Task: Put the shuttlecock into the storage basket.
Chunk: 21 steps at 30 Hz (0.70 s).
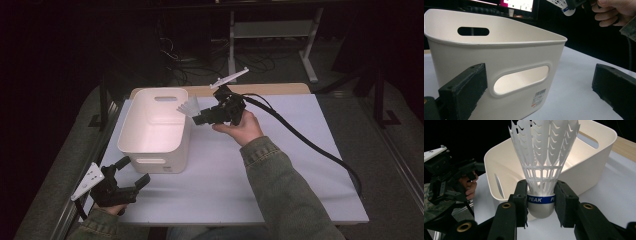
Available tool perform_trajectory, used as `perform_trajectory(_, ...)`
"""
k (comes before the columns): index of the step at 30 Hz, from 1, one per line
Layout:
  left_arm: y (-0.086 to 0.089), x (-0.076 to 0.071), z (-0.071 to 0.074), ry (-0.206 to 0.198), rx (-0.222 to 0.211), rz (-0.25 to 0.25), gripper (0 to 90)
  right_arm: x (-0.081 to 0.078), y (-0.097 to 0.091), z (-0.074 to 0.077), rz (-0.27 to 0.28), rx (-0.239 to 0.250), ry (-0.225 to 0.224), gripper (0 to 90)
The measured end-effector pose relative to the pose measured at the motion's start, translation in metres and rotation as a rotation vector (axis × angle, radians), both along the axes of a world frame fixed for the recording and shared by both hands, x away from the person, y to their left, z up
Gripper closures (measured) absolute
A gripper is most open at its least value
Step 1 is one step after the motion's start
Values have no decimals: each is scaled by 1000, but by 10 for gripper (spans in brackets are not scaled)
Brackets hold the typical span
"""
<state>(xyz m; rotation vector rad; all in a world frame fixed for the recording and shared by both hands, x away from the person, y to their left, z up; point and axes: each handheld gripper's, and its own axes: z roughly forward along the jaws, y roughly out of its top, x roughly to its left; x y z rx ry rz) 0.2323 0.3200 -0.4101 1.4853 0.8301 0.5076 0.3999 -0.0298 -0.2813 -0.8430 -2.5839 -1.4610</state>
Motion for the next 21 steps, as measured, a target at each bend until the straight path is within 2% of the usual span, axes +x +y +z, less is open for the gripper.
perform_trajectory(5, 0, 0, 0, 0, -1, -2, 0, -1, 5, 2, 6, -6, 7, 636)
perform_trajectory(18, 0, 0, 0, 4, 10, -2, 0, -1, 20, 10, 28, -15, -11, 636)
perform_trajectory(21, 0, -1, 0, 1, 1, -3, 0, -1, 25, 13, 37, -16, -17, 636)
